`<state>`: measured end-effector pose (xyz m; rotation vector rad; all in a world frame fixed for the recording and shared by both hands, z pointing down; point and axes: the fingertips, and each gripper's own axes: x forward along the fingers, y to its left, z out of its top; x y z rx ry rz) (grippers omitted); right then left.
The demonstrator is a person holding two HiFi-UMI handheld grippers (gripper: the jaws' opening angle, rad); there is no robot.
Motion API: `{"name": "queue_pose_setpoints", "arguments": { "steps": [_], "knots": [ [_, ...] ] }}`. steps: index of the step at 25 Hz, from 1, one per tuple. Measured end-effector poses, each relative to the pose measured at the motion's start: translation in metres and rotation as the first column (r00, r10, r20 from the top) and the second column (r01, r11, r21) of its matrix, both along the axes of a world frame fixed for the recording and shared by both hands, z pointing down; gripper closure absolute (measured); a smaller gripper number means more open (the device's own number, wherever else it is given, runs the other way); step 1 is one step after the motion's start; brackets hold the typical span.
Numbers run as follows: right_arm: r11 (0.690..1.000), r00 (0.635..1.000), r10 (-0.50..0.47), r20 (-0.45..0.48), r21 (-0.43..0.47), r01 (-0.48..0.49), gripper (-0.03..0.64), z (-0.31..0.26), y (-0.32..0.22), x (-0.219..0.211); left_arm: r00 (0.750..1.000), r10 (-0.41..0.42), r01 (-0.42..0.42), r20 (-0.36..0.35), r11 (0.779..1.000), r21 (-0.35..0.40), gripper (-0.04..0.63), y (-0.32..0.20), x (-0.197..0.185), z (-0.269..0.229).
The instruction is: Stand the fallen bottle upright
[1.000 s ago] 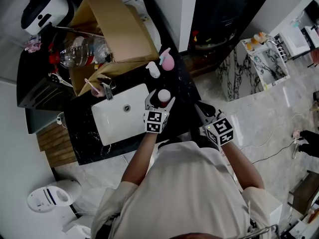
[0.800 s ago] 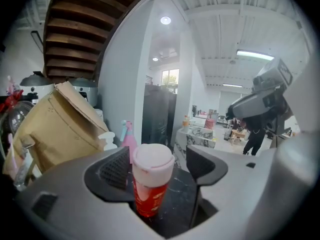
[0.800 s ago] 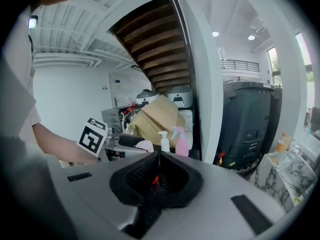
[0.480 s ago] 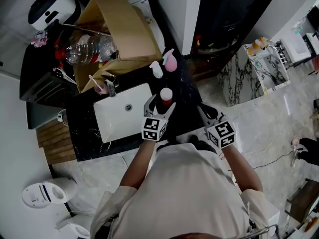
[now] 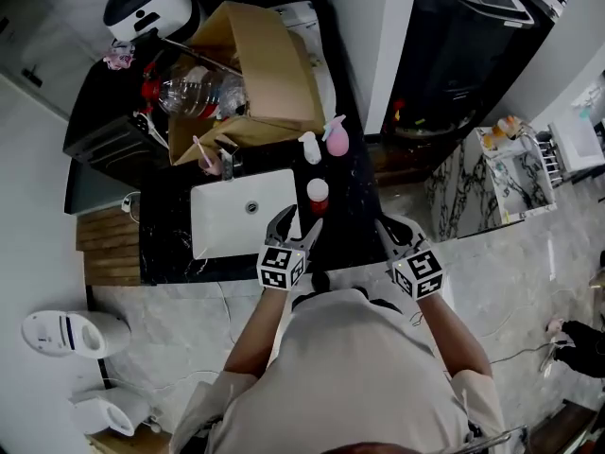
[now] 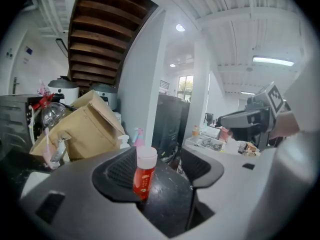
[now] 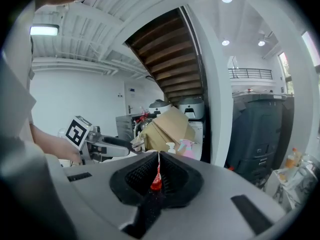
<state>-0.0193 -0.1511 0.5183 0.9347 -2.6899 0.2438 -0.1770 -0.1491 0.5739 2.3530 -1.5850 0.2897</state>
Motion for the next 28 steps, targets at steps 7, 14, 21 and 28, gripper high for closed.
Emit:
{"name": "queue_pose_setpoints", "arguments": {
  "steps": [7, 14, 21, 28],
  "knots": [
    [0.995, 0.995, -0.099, 0.025, 0.035, 0.098, 0.581, -0.011, 0.012, 0.019, 0.995, -0.097, 0.097, 0.005, 0.995, 0.014, 0.403, 0.036, 0.013, -0.024],
    [0.984, 0.983, -0.174, 0.054, 0.058, 0.170, 0.581, -0.018, 0.020, 0.033, 0.980, -0.197, 0.196, 0.024, 0.980, 0.027, 0.526, 0.066, 0.024, -0.035],
    [0.975, 0.975, -0.214, 0.066, 0.072, 0.209, 0.581, -0.023, 0.025, 0.034, 0.963, -0.264, 0.261, 0.054, 0.963, 0.061, 0.569, 0.087, 0.021, -0.047],
    [0.975, 0.974, -0.214, 0.076, 0.079, 0.208, 0.581, -0.029, 0.030, 0.019, 0.967, -0.251, 0.248, 0.041, 0.967, 0.057, 0.588, 0.102, 0.006, -0.055]
  ]
}}
